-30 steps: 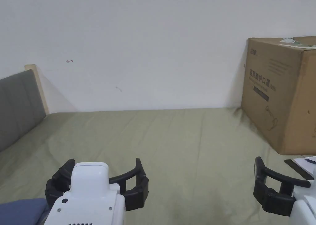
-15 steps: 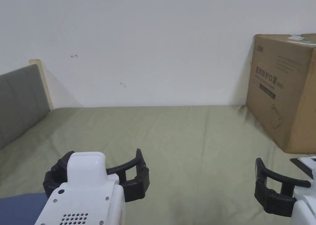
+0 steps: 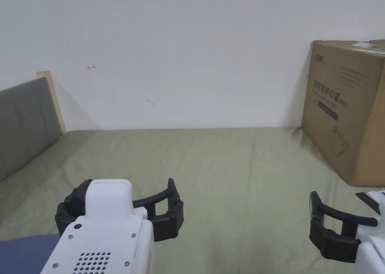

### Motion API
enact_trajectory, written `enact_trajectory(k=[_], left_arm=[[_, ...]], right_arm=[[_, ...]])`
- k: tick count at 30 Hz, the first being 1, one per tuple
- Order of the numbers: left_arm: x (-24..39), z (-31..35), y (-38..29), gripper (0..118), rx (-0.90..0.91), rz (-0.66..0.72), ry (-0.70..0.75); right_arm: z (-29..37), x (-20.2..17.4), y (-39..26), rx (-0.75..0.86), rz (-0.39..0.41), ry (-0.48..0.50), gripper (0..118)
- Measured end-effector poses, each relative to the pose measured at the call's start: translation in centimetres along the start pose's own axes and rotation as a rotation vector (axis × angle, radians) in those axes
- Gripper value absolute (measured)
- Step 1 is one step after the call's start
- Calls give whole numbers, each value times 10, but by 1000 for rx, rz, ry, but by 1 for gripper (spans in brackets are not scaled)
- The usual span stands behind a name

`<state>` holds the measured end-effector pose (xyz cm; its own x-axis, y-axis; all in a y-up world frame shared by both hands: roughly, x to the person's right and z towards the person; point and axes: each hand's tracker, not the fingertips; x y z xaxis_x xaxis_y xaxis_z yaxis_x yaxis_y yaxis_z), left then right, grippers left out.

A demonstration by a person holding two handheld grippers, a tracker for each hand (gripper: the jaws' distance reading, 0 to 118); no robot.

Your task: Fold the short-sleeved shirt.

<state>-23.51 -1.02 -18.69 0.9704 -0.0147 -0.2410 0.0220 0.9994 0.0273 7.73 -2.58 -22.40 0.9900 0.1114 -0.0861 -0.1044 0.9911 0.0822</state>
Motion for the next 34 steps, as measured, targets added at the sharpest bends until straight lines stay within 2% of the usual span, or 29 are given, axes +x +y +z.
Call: enact_trajectory(k=[7, 12, 18, 30, 34], left_arm=[[2, -8, 6, 118, -35, 38, -65], [11, -14, 3, 118, -59, -12, 59], [11, -15, 0, 118, -79, 18, 1], [14, -14, -4, 118, -113, 29, 9], [8, -17, -4, 118, -124, 72, 1]], right_arm=[[-2, -3, -2, -13, -4, 6, 118], [-3, -5, -4, -23, -5, 12, 118], [-4, -8, -4, -29, 5, 18, 118], [-6, -13, -6, -45, 11, 35, 118], [-7, -14, -5, -40, 18, 39, 118]])
